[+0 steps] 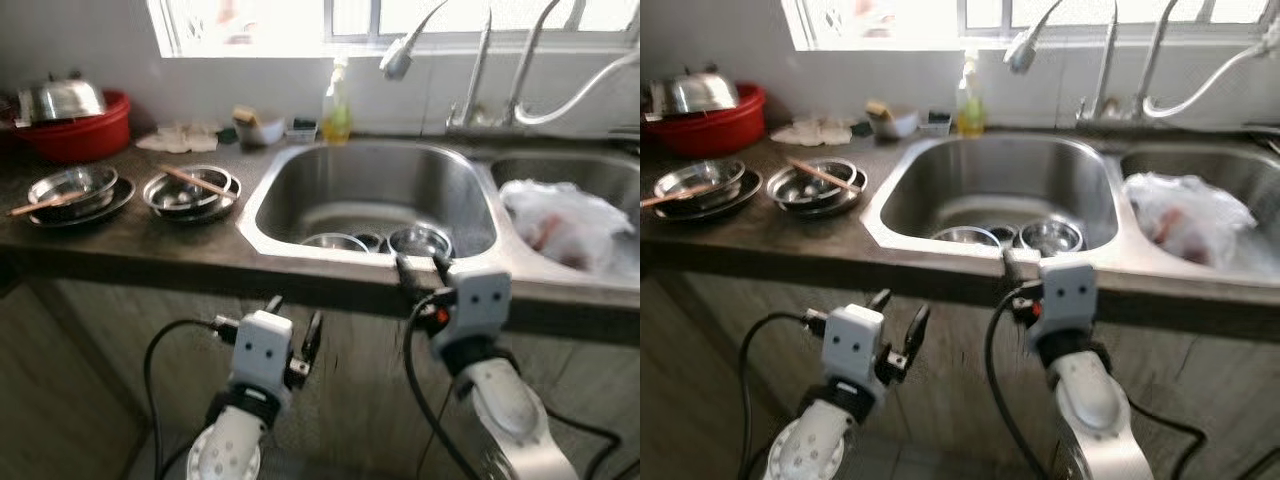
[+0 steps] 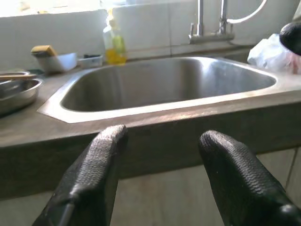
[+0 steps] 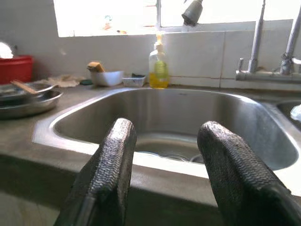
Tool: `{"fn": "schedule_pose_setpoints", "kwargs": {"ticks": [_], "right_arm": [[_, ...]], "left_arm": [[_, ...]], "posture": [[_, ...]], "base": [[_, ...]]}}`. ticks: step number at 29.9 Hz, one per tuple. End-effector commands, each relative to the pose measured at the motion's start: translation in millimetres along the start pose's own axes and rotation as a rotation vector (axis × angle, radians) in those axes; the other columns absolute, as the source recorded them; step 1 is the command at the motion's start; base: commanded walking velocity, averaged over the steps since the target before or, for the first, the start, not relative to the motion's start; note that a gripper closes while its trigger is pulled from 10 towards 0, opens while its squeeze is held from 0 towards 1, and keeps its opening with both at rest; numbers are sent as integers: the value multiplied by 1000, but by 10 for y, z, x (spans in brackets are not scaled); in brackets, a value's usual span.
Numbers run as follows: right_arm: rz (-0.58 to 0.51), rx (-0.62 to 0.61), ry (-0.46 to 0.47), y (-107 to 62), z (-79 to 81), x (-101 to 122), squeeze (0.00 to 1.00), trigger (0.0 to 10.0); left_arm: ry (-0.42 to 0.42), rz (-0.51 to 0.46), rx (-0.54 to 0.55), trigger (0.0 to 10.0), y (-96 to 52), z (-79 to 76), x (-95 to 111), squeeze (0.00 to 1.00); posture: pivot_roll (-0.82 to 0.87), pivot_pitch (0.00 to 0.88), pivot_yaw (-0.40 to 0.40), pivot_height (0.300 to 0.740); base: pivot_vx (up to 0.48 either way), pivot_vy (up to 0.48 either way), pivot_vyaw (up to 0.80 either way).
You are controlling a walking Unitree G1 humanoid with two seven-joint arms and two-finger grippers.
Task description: Kitchen organization
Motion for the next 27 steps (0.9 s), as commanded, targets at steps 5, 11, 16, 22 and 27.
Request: {"fn": "schedule_pose_setpoints", "kwargs": {"ticks": [5,11,16,22,27], "right_arm": [[-12,28,2,16,88,29,0,10000],[-12,31,-2,24,92,24,0,10000],[-14,33,-3,34,99,30,0,10000],[-19,29,-1,54,90,43,0,10000],[-19,23,-5,65,79,41,0,10000]], "left_arm": [[14,13,15,10000,-21,38,-21,0],[14,9,21,10000,-8,44,-6,0],[16,7,20,10000,3,33,4,0],[19,5,24,10000,12,37,10,0],[18,7,25,10000,14,42,8,0]], "posture": [[145,69,-16,740],[148,73,-18,740],[148,75,-18,740],[148,77,-18,740],[148,78,-17,740]], "base": [[0,0,800],[0,0,800],[0,0,800],[0,0,800],[0,0,800]]}}
Point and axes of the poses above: a point about 5 cm out from each wrist's last joint towards the gripper, its own y axis pointing out of the wrist towards the gripper, its own x axis along the axis of the wrist's last joint, z = x × y, the point moved 5 cm from there along y, pointing out of the wrist towards the gripper, and after that the axes turned 10 degrees about y, right-handed, at the moved point
